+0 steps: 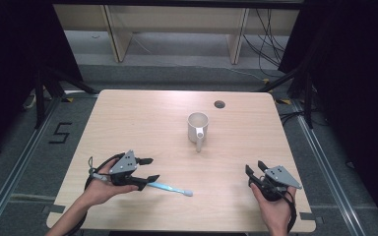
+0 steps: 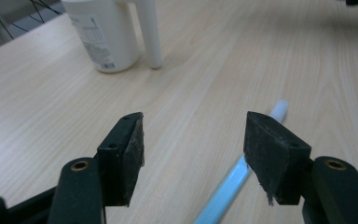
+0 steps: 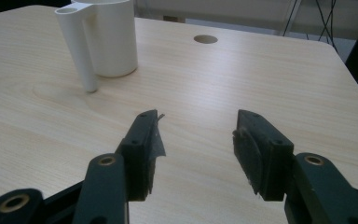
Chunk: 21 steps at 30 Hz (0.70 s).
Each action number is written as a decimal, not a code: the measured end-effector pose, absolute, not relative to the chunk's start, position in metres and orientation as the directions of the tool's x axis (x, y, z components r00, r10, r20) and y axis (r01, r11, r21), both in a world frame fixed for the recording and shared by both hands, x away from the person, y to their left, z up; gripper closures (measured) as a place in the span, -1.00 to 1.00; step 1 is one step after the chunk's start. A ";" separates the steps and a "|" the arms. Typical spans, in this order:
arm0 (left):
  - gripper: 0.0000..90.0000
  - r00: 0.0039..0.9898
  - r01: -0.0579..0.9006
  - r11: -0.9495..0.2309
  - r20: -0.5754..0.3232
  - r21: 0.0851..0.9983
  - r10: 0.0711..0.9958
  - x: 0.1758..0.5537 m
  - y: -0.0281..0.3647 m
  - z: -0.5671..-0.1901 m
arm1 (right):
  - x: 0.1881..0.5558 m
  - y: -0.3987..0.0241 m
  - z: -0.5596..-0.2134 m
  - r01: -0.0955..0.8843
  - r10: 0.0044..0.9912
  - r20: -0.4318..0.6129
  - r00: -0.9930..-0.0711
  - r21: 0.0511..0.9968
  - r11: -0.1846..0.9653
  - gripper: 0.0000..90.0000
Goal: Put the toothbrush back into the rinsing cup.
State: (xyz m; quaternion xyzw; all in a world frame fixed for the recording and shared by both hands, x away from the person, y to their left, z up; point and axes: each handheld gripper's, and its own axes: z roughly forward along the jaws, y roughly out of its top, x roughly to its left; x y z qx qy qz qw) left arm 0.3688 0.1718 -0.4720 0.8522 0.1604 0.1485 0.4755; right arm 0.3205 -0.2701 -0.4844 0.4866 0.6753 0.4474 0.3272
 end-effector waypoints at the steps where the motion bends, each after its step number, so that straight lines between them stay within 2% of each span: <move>1: -0.13 0.904 0.132 -0.496 0.101 0.858 0.415 0.369 0.172 -0.472 | 0.321 -0.270 -0.484 0.364 0.950 -0.006 -0.312 0.923 0.126 0.13; 3: -0.10 0.915 0.133 -0.532 0.103 0.836 0.390 0.371 0.169 -0.469 | 0.320 -0.271 -0.483 0.362 0.950 -0.023 -0.312 0.921 0.141 0.13; 5: -0.09 0.921 0.137 -0.558 0.103 0.818 0.376 0.372 0.167 -0.467 | 0.319 -0.268 -0.485 0.365 0.952 0.015 -0.306 0.925 0.103 0.13; 9: -0.07 0.955 0.116 -0.632 0.090 0.766 0.283 0.378 0.165 -0.463 | 0.319 -0.269 -0.485 0.364 0.947 -0.009 -0.321 0.922 0.132 0.13; 10: -0.07 0.963 0.125 -0.639 0.063 0.759 0.264 0.379 0.163 -0.464 | 0.319 -0.270 -0.485 0.366 0.948 -0.020 -0.319 0.920 0.142 0.13; 15: 0.02 0.985 0.060 -0.785 0.092 0.617 0.147 0.388 0.153 -0.465 | 0.321 -0.266 -0.486 0.379 0.945 0.004 -0.327 0.917 0.127 0.12; 19: 0.12 0.990 0.081 -0.824 0.048 0.560 0.129 0.391 0.144 -0.475 | 0.320 -0.266 -0.486 0.377 0.944 -0.016 -0.330 0.914 0.147 0.10; 20: 0.14 0.993 0.054 -0.858 0.058 0.511 0.098 0.393 0.142 -0.476 | 0.320 -0.265 -0.486 0.378 0.944 -0.015 -0.330 0.914 0.147 0.09; 21: 0.16 0.993 0.054 -0.858 0.058 0.511 0.098 0.393 0.142 -0.476 | 0.320 -0.265 -0.486 0.378 0.944 -0.015 -0.330 0.914 0.147 0.09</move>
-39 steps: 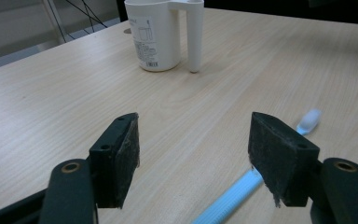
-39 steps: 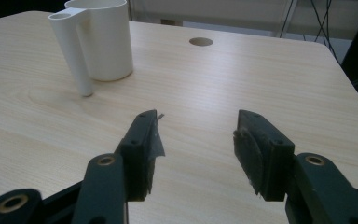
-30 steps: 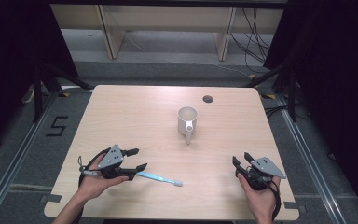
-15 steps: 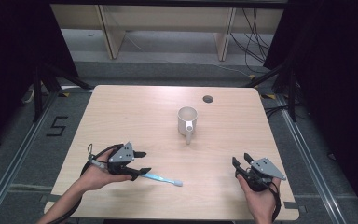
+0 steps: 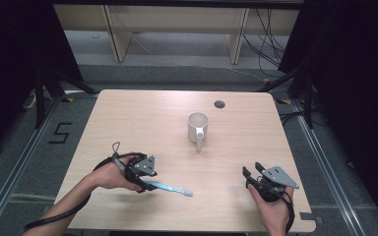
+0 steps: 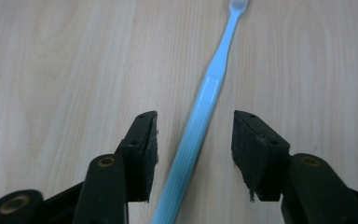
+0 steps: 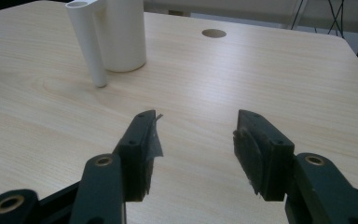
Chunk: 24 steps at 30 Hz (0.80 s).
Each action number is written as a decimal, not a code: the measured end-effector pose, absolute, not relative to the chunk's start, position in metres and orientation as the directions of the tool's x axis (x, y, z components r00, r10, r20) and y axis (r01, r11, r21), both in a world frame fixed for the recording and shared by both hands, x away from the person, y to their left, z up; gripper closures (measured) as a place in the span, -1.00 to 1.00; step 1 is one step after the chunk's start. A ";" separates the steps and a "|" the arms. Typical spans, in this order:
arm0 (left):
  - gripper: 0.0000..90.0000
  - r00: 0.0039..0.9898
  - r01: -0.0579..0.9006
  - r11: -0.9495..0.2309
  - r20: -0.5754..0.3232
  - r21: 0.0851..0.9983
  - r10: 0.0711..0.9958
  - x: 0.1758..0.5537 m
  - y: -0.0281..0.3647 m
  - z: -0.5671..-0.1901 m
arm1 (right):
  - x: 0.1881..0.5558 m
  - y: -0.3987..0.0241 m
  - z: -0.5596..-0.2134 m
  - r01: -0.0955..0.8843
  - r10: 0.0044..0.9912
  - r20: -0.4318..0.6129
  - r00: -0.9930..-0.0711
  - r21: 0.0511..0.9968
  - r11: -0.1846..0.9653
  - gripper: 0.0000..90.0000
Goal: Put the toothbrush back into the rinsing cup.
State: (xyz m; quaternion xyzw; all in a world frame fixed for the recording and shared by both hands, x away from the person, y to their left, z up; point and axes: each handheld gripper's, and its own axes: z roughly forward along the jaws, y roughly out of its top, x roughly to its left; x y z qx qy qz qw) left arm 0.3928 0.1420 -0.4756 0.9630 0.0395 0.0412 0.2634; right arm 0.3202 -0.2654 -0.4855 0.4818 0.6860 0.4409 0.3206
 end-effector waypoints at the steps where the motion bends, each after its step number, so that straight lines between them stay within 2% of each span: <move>1: 0.16 0.994 0.045 -0.866 0.060 0.498 0.086 0.393 0.141 -0.476 | 0.320 -0.265 -0.485 0.379 0.944 -0.015 -0.330 0.914 0.147 0.09; 10: 0.40 0.995 -0.051 -0.931 0.096 0.361 -0.018 0.397 0.132 -0.478 | 0.319 -0.261 -0.486 0.422 0.943 0.028 -0.330 0.898 0.121 0.08; 13: 0.43 0.994 -0.072 -0.940 0.099 0.334 -0.041 0.398 0.129 -0.479 | 0.322 -0.263 -0.487 0.395 0.940 -0.014 -0.341 0.905 0.157 0.08; 24: 0.49 0.991 -0.120 -0.960 0.091 0.254 -0.100 0.404 0.115 -0.474 | 0.322 -0.261 -0.489 0.412 0.936 0.006 -0.352 0.899 0.150 0.07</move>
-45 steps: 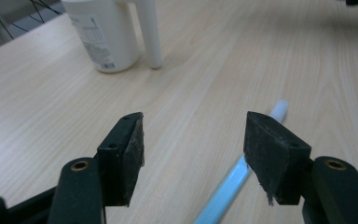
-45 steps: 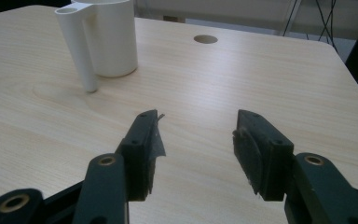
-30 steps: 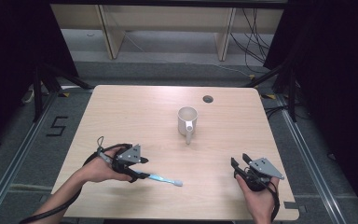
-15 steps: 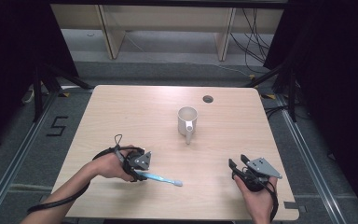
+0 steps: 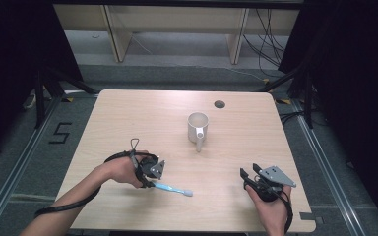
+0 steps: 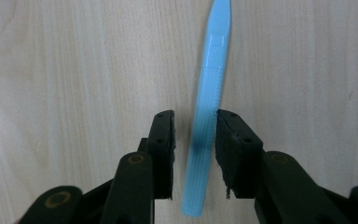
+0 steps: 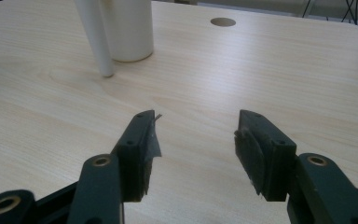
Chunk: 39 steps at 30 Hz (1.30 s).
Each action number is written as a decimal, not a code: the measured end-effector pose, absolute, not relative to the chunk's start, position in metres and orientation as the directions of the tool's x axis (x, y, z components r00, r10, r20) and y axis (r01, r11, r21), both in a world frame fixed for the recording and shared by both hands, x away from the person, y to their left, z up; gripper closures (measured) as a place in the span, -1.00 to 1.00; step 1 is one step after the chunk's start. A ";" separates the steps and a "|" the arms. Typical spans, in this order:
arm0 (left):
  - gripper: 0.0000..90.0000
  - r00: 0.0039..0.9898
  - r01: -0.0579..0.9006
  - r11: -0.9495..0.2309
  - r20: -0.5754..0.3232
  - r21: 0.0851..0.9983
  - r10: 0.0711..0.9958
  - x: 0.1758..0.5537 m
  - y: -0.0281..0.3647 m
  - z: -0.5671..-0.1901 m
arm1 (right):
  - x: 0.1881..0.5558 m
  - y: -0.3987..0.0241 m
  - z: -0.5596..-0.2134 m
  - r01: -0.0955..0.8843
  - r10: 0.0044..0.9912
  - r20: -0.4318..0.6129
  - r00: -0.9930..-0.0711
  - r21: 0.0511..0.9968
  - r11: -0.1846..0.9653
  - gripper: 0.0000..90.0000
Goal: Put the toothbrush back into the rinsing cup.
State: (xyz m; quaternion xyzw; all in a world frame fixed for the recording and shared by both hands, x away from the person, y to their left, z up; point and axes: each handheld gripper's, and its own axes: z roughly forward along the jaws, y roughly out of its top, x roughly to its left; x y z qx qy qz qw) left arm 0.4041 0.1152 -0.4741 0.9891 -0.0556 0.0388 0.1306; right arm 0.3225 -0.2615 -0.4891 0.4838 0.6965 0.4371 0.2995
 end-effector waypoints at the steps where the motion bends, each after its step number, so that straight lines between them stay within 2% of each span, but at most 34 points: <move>1: 0.49 0.992 -0.109 -0.959 0.085 0.262 -0.090 0.403 0.114 -0.475 | 0.323 -0.261 -0.489 0.411 0.936 0.006 -0.353 0.899 0.149 0.07; 2: 0.49 0.992 -0.115 -0.961 0.082 0.253 -0.097 0.403 0.113 -0.474 | 0.323 -0.260 -0.489 0.415 0.934 0.028 -0.355 0.900 0.131 0.07; 6: 0.50 0.988 -0.147 -0.965 0.075 0.219 -0.133 0.404 0.108 -0.473 | 0.322 -0.262 -0.488 0.413 0.936 0.005 -0.351 0.898 0.150 0.06; 7: 0.50 0.989 -0.142 -0.965 0.061 0.221 -0.132 0.403 0.106 -0.475 | 0.320 -0.259 -0.488 0.447 0.941 0.051 -0.335 0.888 0.111 0.06; 13: 0.53 0.984 -0.174 -0.967 0.059 0.184 -0.166 0.404 0.102 -0.474 | 0.320 -0.259 -0.487 0.440 0.940 0.041 -0.340 0.890 0.120 0.06; 18: 0.54 0.982 -0.188 -0.965 0.039 0.183 -0.184 0.403 0.099 -0.477 | 0.322 -0.259 -0.488 0.427 0.934 0.047 -0.354 0.896 0.117 0.06; 21: 0.54 0.981 -0.195 -0.966 0.039 0.173 -0.191 0.403 0.098 -0.476 | 0.322 -0.262 -0.487 0.413 0.935 -0.004 -0.354 0.897 0.160 0.06; 36: 0.60 0.979 -0.204 -0.966 0.015 0.158 -0.205 0.405 0.092 -0.477 | 0.322 -0.258 -0.487 0.434 0.931 0.032 -0.363 0.890 0.139 0.06; 39: 0.60 0.973 -0.230 -0.964 0.019 0.132 -0.229 0.408 0.090 -0.477 | 0.323 -0.258 -0.487 0.427 0.928 0.041 -0.371 0.895 0.131 0.06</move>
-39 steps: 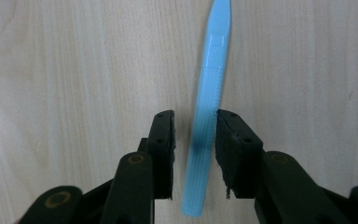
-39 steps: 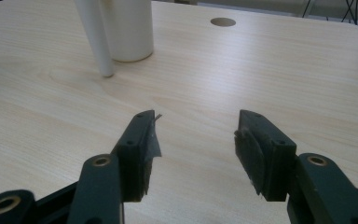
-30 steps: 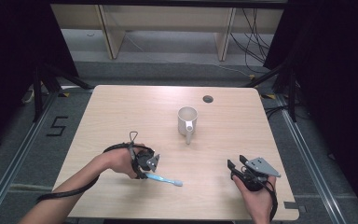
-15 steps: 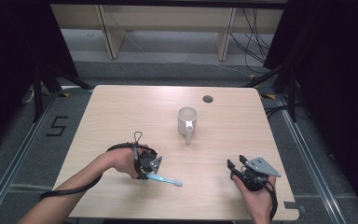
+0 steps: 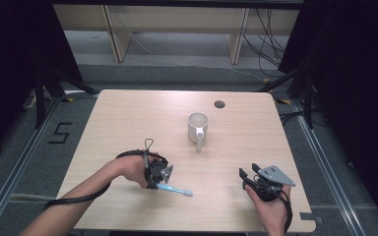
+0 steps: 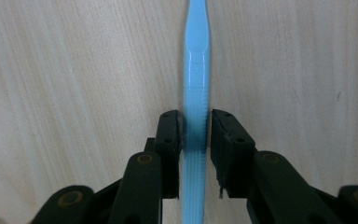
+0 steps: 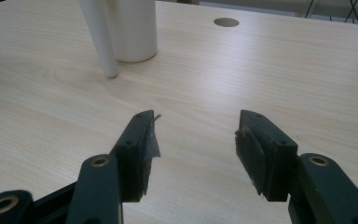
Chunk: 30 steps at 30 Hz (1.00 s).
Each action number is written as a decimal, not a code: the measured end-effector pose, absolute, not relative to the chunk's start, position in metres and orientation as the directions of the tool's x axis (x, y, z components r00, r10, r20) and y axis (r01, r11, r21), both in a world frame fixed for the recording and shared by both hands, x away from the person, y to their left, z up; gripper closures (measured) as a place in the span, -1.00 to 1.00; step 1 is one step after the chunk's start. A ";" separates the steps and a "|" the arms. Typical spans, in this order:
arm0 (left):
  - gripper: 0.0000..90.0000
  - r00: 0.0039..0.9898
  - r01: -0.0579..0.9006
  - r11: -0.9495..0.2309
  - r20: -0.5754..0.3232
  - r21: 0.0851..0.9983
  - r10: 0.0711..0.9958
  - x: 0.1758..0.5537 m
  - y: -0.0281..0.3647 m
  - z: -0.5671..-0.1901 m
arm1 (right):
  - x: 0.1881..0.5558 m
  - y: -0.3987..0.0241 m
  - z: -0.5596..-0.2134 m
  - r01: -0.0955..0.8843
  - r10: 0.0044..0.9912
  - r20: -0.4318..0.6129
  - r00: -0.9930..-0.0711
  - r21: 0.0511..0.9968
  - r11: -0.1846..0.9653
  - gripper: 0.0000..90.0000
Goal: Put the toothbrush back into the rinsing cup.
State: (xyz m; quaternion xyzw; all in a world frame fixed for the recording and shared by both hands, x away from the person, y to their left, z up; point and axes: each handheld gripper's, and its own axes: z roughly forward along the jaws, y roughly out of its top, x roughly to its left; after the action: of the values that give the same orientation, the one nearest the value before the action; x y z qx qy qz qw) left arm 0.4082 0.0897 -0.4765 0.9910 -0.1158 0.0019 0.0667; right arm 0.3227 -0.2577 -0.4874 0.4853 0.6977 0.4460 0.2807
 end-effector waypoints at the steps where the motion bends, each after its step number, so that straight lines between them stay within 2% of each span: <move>1: 0.61 0.974 -0.226 -0.965 0.016 0.131 -0.226 0.408 0.089 -0.476 | 0.323 -0.258 -0.487 0.426 0.928 0.041 -0.371 0.895 0.131 0.06; 2: 0.61 0.980 -0.199 -0.968 0.007 0.154 -0.201 0.407 0.089 -0.478 | 0.323 -0.258 -0.487 0.427 0.928 0.042 -0.371 0.895 0.130 0.06; 3: 0.62 0.979 -0.204 -0.968 0.007 0.148 -0.205 0.407 0.089 -0.478 | 0.322 -0.260 -0.485 0.416 0.935 -0.001 -0.355 0.895 0.159 0.06; 4: 0.62 0.979 -0.204 -0.968 0.004 0.146 -0.206 0.408 0.088 -0.478 | 0.322 -0.260 -0.485 0.416 0.935 -0.001 -0.355 0.895 0.159 0.06; 11: 0.64 0.977 -0.210 -0.969 -0.003 0.129 -0.212 0.408 0.086 -0.478 | 0.323 -0.258 -0.487 0.432 0.927 0.045 -0.372 0.892 0.130 0.05; 16: 0.65 0.976 -0.214 -0.970 -0.011 0.113 -0.216 0.410 0.084 -0.478 | 0.322 -0.258 -0.487 0.441 0.931 0.036 -0.363 0.887 0.138 0.05; 17: 0.65 0.976 -0.212 -0.971 -0.014 0.110 -0.215 0.410 0.084 -0.478 | 0.323 -0.259 -0.486 0.425 0.932 0.007 -0.364 0.891 0.159 0.04; 19: 0.66 0.977 -0.211 -0.972 -0.020 0.100 -0.214 0.411 0.083 -0.478 | 0.322 -0.256 -0.488 0.442 0.935 0.051 -0.350 0.889 0.117 0.04; 20: 0.66 0.971 -0.234 -0.969 -0.018 0.079 -0.236 0.412 0.081 -0.477 | 0.321 -0.257 -0.487 0.457 0.937 0.048 -0.345 0.881 0.123 0.04; 21: 0.67 0.976 -0.212 -0.973 -0.022 0.093 -0.215 0.410 0.081 -0.478 | 0.321 -0.257 -0.487 0.457 0.937 0.044 -0.346 0.880 0.128 0.04; 24: 0.69 0.972 -0.236 -0.970 -0.005 0.056 -0.237 0.411 0.078 -0.477 | 0.321 -0.257 -0.487 0.458 0.937 0.044 -0.347 0.880 0.129 0.04; 28: 0.70 0.978 -0.208 -0.976 -0.006 0.067 -0.209 0.408 0.077 -0.478 | 0.321 -0.257 -0.487 0.459 0.936 0.044 -0.348 0.879 0.129 0.04; 30: 0.71 0.974 -0.227 -0.973 0.000 0.046 -0.227 0.409 0.077 -0.477 | 0.320 -0.257 -0.487 0.460 0.936 0.045 -0.348 0.878 0.129 0.04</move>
State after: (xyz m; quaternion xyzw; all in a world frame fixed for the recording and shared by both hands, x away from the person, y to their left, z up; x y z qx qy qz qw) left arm 0.4093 0.0767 -0.4774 0.9932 -0.1145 -0.0026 0.0230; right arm 0.3205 -0.2568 -0.4872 0.4995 0.6988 0.4311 0.2762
